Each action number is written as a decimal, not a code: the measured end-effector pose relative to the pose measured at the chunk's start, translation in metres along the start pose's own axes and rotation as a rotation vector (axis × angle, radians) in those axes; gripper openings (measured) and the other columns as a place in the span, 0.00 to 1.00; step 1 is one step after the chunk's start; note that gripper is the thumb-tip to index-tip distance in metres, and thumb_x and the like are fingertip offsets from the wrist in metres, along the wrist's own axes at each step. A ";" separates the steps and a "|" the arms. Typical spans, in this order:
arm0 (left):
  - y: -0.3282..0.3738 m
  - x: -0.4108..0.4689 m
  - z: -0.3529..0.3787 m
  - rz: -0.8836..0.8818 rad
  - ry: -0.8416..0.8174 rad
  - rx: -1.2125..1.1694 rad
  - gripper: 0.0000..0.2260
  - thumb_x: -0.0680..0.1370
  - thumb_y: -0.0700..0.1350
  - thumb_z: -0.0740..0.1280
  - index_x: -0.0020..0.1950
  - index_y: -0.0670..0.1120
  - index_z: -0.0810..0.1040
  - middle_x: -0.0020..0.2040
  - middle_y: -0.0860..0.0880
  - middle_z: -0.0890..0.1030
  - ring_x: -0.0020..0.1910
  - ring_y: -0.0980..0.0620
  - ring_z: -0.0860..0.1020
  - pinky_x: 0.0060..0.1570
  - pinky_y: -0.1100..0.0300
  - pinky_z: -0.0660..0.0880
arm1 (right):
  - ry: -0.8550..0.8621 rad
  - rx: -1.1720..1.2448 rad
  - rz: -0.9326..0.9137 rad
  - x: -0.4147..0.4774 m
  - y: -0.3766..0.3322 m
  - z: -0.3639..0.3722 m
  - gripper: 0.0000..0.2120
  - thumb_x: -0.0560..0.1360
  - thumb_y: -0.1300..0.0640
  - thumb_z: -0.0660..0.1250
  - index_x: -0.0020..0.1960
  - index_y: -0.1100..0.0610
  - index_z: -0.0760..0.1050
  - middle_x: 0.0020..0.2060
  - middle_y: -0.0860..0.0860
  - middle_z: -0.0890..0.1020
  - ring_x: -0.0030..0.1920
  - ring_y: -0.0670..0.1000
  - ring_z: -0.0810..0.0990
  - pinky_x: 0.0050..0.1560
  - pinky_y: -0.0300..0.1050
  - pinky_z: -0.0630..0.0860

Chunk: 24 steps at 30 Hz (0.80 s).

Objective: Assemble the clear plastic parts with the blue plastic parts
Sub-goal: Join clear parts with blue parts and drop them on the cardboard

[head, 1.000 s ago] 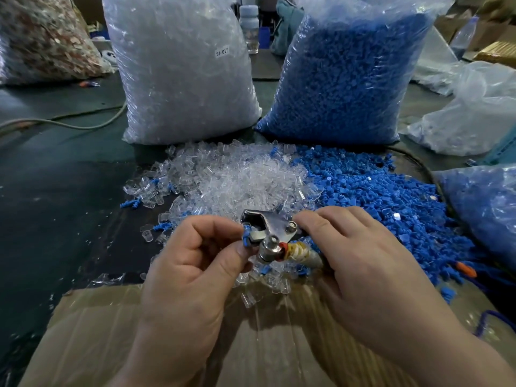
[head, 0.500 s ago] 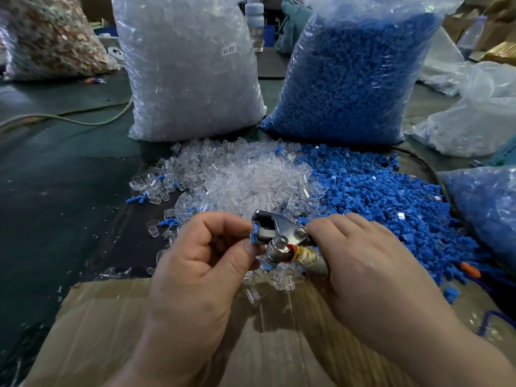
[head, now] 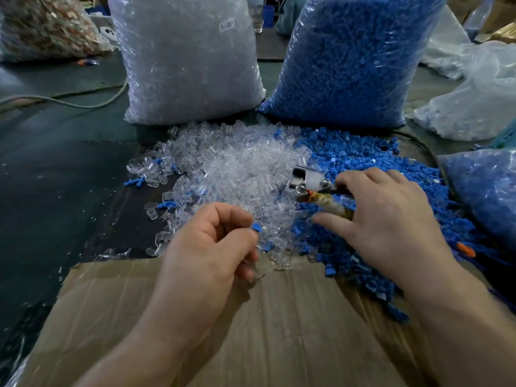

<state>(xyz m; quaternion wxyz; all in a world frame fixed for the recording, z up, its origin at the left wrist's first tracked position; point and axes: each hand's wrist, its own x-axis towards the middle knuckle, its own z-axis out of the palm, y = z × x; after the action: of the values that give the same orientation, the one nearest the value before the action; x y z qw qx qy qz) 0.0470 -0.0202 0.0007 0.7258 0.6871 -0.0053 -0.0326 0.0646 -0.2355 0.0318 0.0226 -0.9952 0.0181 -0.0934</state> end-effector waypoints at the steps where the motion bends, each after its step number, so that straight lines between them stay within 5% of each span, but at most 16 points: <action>1: 0.000 -0.001 0.002 -0.009 -0.016 0.024 0.12 0.76 0.32 0.67 0.41 0.48 0.80 0.30 0.46 0.80 0.27 0.51 0.76 0.26 0.62 0.75 | 0.005 -0.004 0.010 0.003 0.001 0.004 0.33 0.66 0.27 0.55 0.62 0.47 0.71 0.52 0.48 0.77 0.55 0.55 0.72 0.55 0.53 0.68; 9: -0.003 -0.003 0.008 -0.019 0.008 0.122 0.07 0.77 0.34 0.68 0.45 0.45 0.80 0.28 0.46 0.80 0.22 0.54 0.75 0.20 0.67 0.69 | 0.086 0.138 -0.085 0.002 0.000 0.018 0.24 0.73 0.39 0.66 0.64 0.50 0.73 0.60 0.49 0.75 0.62 0.56 0.68 0.61 0.56 0.64; 12: -0.005 -0.004 0.011 -0.003 0.049 0.148 0.09 0.77 0.37 0.69 0.43 0.51 0.80 0.29 0.47 0.81 0.24 0.54 0.76 0.21 0.65 0.71 | 0.232 0.303 -0.208 -0.016 -0.020 0.008 0.16 0.76 0.42 0.63 0.55 0.51 0.77 0.50 0.48 0.79 0.51 0.51 0.73 0.51 0.51 0.72; 15: -0.006 -0.004 0.008 0.137 0.052 0.314 0.09 0.76 0.42 0.70 0.45 0.59 0.80 0.32 0.51 0.82 0.28 0.53 0.78 0.26 0.58 0.75 | 0.146 0.366 -0.376 -0.036 -0.048 0.006 0.11 0.78 0.46 0.61 0.48 0.52 0.76 0.42 0.48 0.78 0.43 0.52 0.76 0.41 0.50 0.74; 20: -0.001 -0.008 0.004 0.316 0.014 0.445 0.04 0.77 0.50 0.68 0.48 0.60 0.81 0.35 0.55 0.82 0.31 0.56 0.80 0.32 0.59 0.78 | 0.131 0.412 -0.376 -0.040 -0.051 0.007 0.07 0.77 0.54 0.63 0.49 0.57 0.78 0.42 0.52 0.78 0.40 0.56 0.77 0.36 0.54 0.75; 24: 0.007 -0.008 0.001 0.055 -0.017 0.178 0.09 0.77 0.56 0.68 0.43 0.51 0.80 0.31 0.49 0.81 0.26 0.52 0.79 0.25 0.58 0.76 | 0.255 0.409 -0.423 -0.042 -0.055 0.006 0.06 0.77 0.59 0.65 0.49 0.58 0.79 0.42 0.52 0.79 0.40 0.54 0.76 0.36 0.50 0.73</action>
<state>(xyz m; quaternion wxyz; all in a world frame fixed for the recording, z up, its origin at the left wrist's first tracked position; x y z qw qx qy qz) 0.0392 -0.0202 0.0085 0.6624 0.7482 -0.0334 -0.0178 0.0260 -0.1784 0.0209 0.2001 -0.9320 -0.2056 -0.2215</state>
